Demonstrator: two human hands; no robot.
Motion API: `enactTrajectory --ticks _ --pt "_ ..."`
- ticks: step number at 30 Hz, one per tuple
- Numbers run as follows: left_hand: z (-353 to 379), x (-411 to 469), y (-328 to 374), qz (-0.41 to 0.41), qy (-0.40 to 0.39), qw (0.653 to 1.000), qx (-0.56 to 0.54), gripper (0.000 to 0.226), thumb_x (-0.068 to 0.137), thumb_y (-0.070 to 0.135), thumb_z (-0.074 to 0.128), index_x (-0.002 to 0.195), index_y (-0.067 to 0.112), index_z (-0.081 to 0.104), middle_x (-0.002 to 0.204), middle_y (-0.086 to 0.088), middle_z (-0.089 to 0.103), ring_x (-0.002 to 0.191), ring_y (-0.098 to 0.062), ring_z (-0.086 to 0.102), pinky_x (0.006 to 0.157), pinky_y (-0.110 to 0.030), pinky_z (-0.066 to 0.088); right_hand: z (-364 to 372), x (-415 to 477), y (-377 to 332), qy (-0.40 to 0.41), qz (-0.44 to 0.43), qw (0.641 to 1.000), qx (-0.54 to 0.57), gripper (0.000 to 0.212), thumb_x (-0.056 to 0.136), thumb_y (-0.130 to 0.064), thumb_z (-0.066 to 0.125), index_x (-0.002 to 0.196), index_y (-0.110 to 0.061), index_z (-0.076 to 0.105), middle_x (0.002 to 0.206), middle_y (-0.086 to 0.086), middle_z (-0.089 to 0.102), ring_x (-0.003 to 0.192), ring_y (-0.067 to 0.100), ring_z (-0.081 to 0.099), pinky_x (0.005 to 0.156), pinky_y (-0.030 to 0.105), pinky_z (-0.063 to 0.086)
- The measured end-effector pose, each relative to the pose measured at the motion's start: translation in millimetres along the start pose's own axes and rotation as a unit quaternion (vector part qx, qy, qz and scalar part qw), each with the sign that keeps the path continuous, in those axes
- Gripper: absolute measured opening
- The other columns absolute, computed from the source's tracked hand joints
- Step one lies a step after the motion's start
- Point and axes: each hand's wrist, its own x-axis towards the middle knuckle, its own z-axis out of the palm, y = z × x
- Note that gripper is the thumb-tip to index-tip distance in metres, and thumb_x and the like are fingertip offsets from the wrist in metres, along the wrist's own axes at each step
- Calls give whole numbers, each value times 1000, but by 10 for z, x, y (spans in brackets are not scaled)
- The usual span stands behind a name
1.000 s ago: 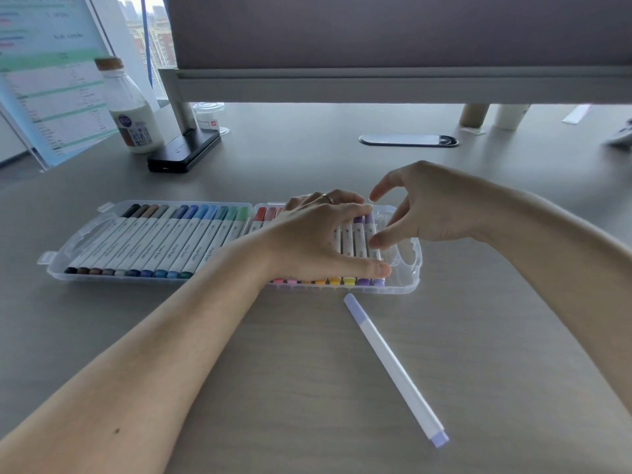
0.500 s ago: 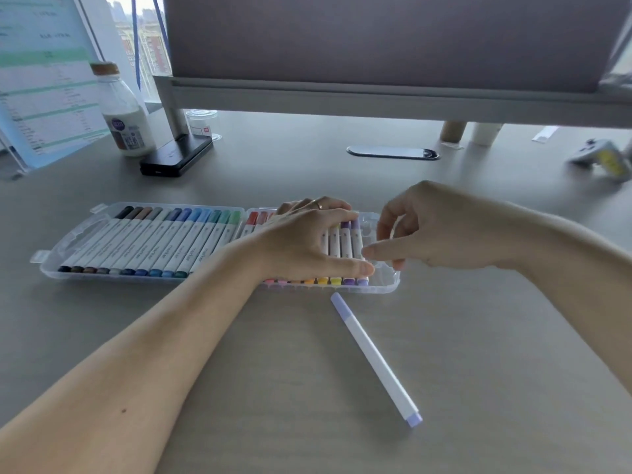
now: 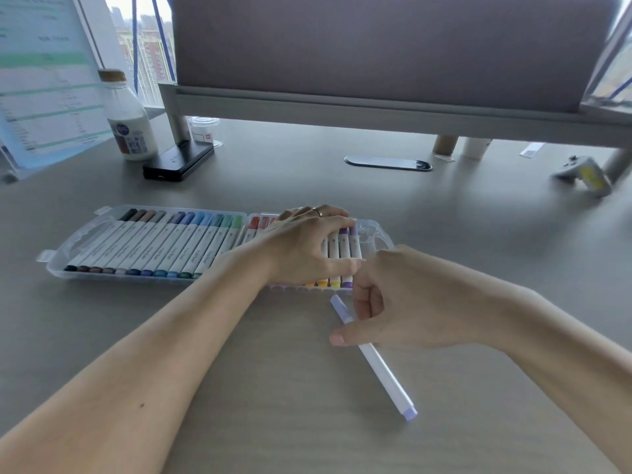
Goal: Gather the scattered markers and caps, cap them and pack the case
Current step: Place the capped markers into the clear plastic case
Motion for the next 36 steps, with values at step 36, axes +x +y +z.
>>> enactTrajectory --ticks 36 --pt "-35 -64 -47 22 -17 999 19 91 75 93 42 148 39 45 151 22 43 133 -6 44 111 -37 37 -10 572 734 110 51 781 612 23 98 -28 64 100 -9 76 89 2 77 58 6 55 51 15 47"
